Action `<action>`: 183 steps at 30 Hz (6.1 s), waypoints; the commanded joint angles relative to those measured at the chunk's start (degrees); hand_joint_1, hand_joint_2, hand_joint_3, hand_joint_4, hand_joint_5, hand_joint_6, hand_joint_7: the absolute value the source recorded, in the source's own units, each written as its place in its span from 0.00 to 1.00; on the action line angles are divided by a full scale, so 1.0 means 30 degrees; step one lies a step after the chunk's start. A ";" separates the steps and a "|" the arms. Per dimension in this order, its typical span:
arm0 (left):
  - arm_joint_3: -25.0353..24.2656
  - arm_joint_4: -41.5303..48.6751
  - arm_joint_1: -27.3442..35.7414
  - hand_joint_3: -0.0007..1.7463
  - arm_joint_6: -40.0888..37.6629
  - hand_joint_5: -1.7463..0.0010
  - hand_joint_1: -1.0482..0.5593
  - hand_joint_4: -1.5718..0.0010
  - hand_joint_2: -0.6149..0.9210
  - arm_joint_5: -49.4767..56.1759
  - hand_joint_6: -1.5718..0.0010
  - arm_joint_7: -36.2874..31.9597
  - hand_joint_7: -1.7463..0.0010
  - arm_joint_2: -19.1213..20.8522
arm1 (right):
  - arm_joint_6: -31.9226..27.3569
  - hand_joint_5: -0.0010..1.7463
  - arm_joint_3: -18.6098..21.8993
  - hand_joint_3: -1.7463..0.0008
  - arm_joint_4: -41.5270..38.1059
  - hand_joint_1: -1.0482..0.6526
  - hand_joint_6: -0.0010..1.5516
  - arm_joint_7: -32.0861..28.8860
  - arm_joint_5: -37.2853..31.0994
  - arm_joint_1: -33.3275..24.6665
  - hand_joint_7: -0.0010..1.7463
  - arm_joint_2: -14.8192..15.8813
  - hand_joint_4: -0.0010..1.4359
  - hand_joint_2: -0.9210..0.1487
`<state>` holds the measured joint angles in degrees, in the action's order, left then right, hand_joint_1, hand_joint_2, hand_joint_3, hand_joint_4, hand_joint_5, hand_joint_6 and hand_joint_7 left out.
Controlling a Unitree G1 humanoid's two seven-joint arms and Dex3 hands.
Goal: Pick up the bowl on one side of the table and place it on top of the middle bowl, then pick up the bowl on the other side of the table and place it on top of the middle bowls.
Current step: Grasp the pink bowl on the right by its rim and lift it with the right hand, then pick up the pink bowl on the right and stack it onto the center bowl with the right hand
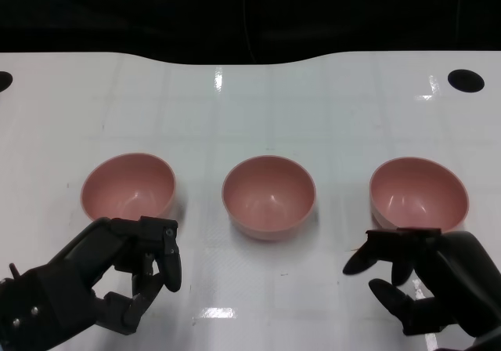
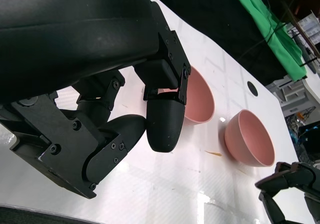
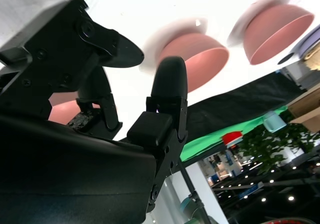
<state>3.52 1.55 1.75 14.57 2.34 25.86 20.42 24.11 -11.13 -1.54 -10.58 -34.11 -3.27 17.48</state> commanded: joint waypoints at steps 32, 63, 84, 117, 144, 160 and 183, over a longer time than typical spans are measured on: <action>0.0051 0.0435 -0.0322 0.83 0.0542 0.00 0.59 0.45 0.63 0.0134 0.49 0.0013 0.10 0.0450 | -0.9891 0.34 0.0237 1.00 0.5636 0.25 0.18 0.4517 -0.6583 0.0666 0.00 0.0661 0.04 0.08; 0.0131 0.0278 -0.0266 0.85 0.0710 0.00 0.59 0.44 0.61 0.0084 0.48 -0.0069 0.10 0.0369 | -1.0967 0.20 -0.3347 1.00 -0.4325 0.23 0.23 0.2859 -0.7923 0.5967 0.01 0.0902 0.19 0.07; 0.0116 -0.0057 -0.0167 0.85 0.0703 0.00 0.59 0.45 0.61 0.0045 0.48 -0.0027 0.10 0.0405 | -0.7869 0.99 -0.4638 0.98 -0.9911 0.48 0.74 -0.1894 -0.6198 0.8413 0.23 0.1215 0.63 0.01; 0.0180 0.0149 -0.0267 0.85 0.0738 0.00 0.60 0.45 0.61 0.0094 0.49 -0.0090 0.10 0.0378 | -0.5847 1.00 -0.3194 0.45 -0.2360 0.48 0.42 0.0166 -0.4418 0.8012 1.00 0.2252 0.65 0.34; 0.0237 -0.0117 -0.0256 0.85 0.0560 0.00 0.61 0.44 0.61 0.0150 0.49 -0.0089 0.09 0.0287 | -0.4682 1.00 -0.5179 0.39 -0.2671 0.48 0.50 0.0831 -0.6048 1.0480 0.89 -0.0905 0.68 0.55; 0.0421 -0.0211 -0.0260 0.86 0.0675 0.00 0.60 0.42 0.61 0.0456 0.49 -0.0191 0.08 0.0284 | -0.4727 1.00 -0.6107 0.49 -0.5135 0.47 0.43 0.0995 -0.5819 1.1524 0.95 -0.2252 0.65 0.38; 0.0528 -0.0487 -0.0305 0.86 0.0443 0.00 0.60 0.43 0.60 0.0456 0.48 -0.0054 0.10 0.0056 | -0.4461 0.88 -0.7387 0.57 -0.9120 0.46 0.61 -0.1050 -0.6429 1.2279 0.49 -0.3092 0.62 0.33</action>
<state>5.07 0.54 1.24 16.27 4.02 25.77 20.19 10.33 -33.10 -28.30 -12.61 -53.51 32.21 7.88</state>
